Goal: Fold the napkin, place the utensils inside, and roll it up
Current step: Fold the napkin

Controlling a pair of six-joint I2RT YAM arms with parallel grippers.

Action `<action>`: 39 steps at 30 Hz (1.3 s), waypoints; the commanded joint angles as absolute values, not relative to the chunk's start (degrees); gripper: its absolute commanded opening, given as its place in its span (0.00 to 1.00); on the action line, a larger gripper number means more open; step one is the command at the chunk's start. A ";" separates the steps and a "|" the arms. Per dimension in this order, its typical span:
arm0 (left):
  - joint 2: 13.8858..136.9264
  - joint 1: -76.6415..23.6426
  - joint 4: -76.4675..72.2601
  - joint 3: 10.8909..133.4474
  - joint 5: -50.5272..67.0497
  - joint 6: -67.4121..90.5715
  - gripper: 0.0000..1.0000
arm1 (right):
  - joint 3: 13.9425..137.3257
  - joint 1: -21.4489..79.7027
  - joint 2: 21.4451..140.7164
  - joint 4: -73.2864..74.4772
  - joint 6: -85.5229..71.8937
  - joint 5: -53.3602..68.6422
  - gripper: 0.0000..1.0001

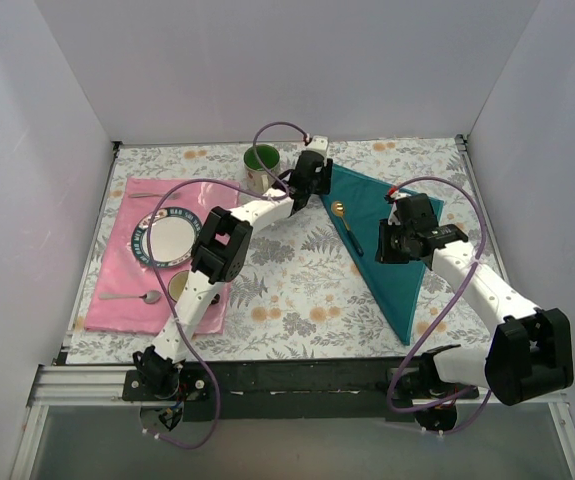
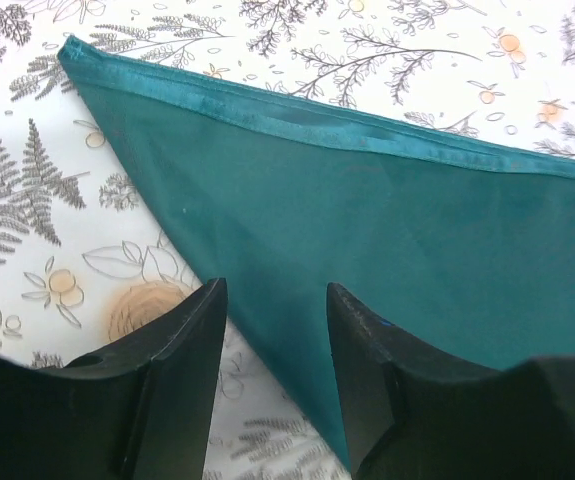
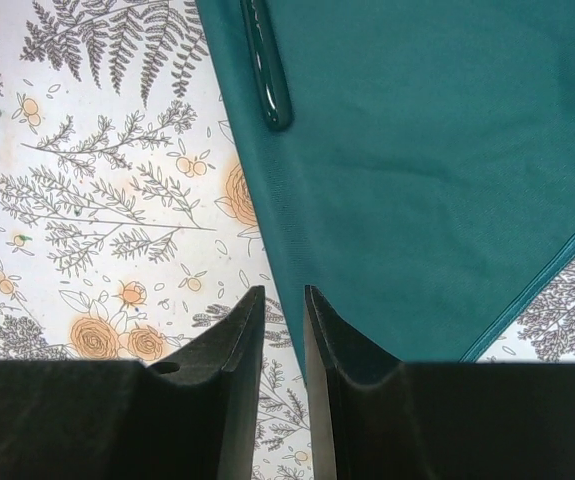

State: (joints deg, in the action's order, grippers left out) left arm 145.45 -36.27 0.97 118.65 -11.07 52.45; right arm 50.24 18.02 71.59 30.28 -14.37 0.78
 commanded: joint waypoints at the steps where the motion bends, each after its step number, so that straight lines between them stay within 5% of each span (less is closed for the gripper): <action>1: 147.82 -35.69 -0.62 125.76 -14.15 45.09 0.43 | 53.35 18.02 70.93 30.76 -12.31 0.35 0.29; 25: 155.04 -29.45 -6.33 129.46 -10.03 57.04 0.54 | 53.70 17.93 71.72 29.44 -11.78 4.04 0.30; 39: 158.73 -26.54 -13.27 128.85 -7.91 68.11 0.50 | 53.96 17.84 70.75 29.97 -11.51 4.83 0.31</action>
